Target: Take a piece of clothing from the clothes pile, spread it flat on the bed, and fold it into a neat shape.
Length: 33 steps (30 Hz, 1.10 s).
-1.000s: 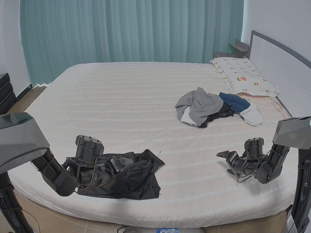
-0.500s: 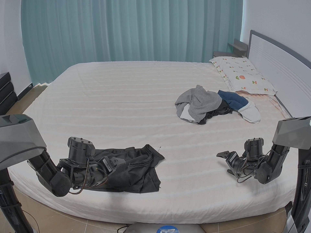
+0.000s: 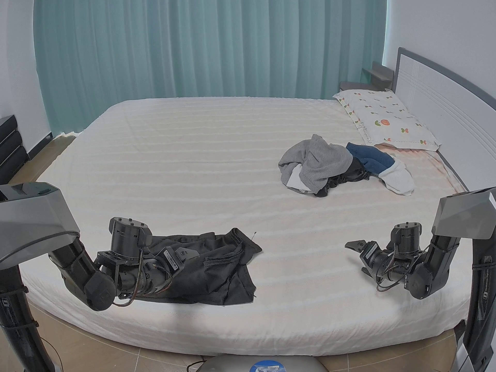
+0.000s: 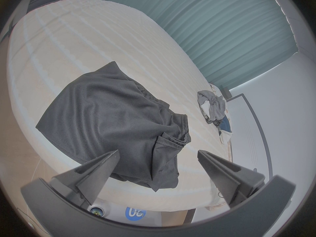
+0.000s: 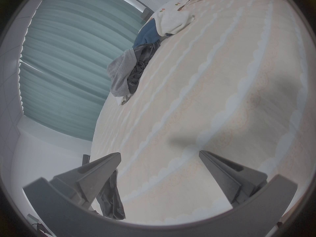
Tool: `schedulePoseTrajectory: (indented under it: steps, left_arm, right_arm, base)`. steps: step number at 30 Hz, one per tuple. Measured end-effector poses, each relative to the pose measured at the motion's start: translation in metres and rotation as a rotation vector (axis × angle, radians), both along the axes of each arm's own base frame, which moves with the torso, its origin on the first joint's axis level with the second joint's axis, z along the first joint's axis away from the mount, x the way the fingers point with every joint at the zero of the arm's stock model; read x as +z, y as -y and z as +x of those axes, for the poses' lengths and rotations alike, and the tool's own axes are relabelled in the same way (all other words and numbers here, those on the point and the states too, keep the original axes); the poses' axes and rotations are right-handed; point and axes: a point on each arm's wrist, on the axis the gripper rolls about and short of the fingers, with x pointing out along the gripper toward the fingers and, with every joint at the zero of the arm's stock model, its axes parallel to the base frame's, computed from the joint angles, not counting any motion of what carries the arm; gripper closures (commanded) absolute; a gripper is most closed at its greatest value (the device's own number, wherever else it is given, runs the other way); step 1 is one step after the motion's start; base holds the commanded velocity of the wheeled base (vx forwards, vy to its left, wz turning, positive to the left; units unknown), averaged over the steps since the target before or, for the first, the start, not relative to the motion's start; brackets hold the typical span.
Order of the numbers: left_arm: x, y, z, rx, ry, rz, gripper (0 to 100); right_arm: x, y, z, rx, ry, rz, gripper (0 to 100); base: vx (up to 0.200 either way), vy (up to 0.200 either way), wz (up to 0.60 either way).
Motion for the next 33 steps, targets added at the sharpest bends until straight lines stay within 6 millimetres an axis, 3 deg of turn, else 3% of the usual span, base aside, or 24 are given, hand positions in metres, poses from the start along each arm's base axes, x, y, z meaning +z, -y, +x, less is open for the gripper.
schedulePoseTrajectory:
  steps: [16,28,33]
  left_arm:
    - [-0.007,-0.014,0.017,0.058,0.000,-0.001,0]
    - [-0.012,-0.017,0.019,0.071,-0.015,0.004,0]
    - [-0.014,-0.018,0.020,0.074,-0.020,0.006,0]
  right_arm:
    - [0.006,-0.003,0.001,-0.003,0.015,-0.001,0]
    - [0.028,-0.039,-0.007,0.081,-0.048,-0.105,0]
    - [0.045,-0.068,-0.003,0.157,-0.024,-0.210,0]
  base:
    - [0.000,0.200,0.00]
    - [0.000,0.200,0.00]
    - [0.000,0.200,0.00]
